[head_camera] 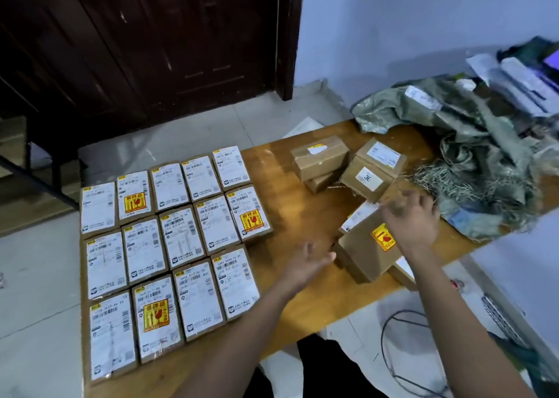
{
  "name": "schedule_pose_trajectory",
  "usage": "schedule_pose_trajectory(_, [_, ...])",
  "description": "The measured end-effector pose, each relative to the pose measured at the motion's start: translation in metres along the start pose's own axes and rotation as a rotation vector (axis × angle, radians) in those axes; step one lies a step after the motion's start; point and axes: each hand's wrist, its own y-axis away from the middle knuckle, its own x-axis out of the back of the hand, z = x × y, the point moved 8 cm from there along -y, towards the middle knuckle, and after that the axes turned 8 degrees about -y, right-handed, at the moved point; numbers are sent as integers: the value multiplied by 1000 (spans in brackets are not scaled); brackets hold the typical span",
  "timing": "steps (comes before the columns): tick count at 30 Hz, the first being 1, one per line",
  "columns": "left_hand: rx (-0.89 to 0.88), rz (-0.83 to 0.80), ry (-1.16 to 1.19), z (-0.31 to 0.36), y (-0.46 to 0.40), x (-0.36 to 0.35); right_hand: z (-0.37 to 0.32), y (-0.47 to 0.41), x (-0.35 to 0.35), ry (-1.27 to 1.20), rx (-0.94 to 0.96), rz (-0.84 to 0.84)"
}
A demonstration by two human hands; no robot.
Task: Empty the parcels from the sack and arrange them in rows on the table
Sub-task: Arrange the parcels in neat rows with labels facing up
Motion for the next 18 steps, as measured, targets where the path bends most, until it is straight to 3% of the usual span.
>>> schedule_pose_trajectory(8, [182,-76,214,6,-39,-27,54,-35,-33,24,-172,-326])
schedule_pose_trajectory(11, [210,-116,341,2,-50,-42,48,-33,-35,33,-116,-344])
schedule_pose_trajectory(18, [208,20,505,-17,-12,-16,-29,-25,-43,62,176,-407])
